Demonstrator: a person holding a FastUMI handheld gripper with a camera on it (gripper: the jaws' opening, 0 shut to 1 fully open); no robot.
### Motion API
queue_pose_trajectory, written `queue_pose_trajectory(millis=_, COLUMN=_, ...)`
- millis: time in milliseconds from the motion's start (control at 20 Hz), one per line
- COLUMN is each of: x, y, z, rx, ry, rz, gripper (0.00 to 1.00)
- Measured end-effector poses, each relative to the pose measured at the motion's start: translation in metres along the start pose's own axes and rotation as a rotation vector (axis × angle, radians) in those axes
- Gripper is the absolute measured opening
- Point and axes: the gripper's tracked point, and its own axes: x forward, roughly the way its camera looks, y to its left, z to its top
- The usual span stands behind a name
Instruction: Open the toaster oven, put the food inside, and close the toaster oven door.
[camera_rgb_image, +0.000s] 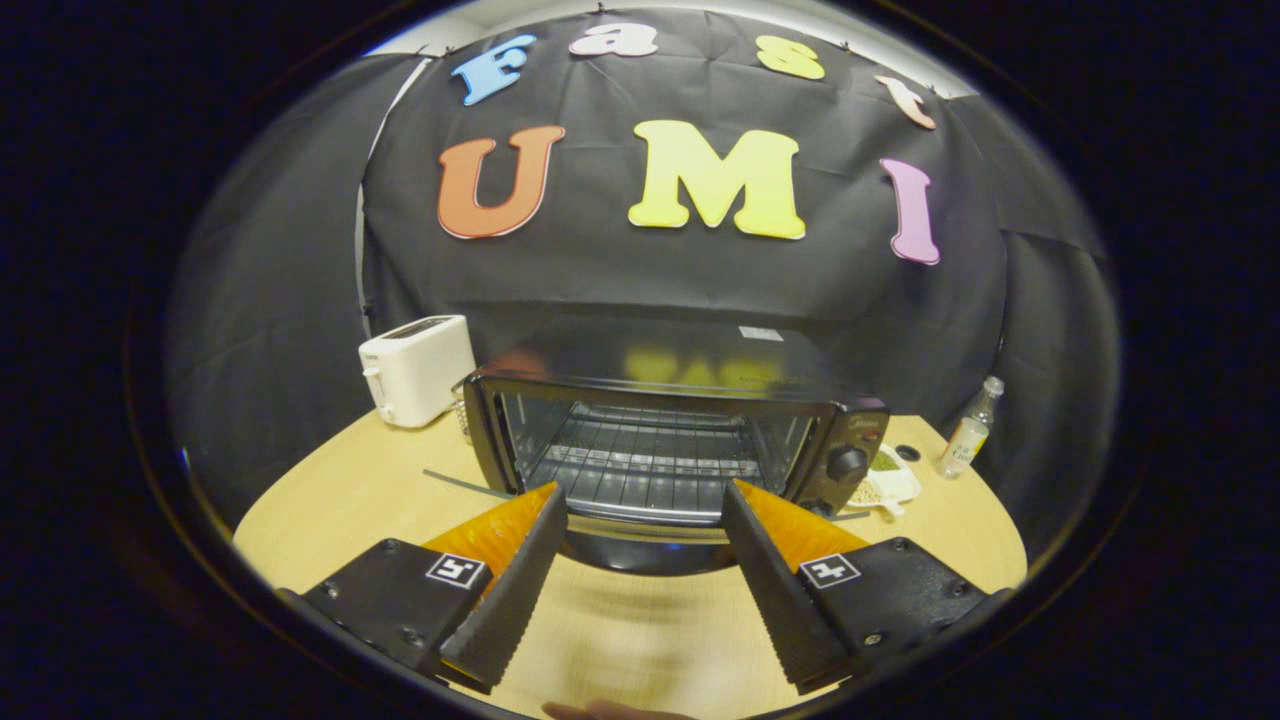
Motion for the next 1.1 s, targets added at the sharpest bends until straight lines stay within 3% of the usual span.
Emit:
queue_pose_trajectory(millis=550, x=-0.022, y=0.001, z=-0.081, rx=0.015, ry=0.09, rz=0.02, gripper=1.0)
queue_pose_trajectory(millis=800, x=-0.016, y=0.001, z=-0.118, rx=0.104, ry=0.184, rz=0.06, gripper=0.99)
queue_pose_trajectory(millis=1100, x=-0.002, y=-0.011, z=-0.127, rx=0.135, ry=0.186, rz=0.062, gripper=0.97)
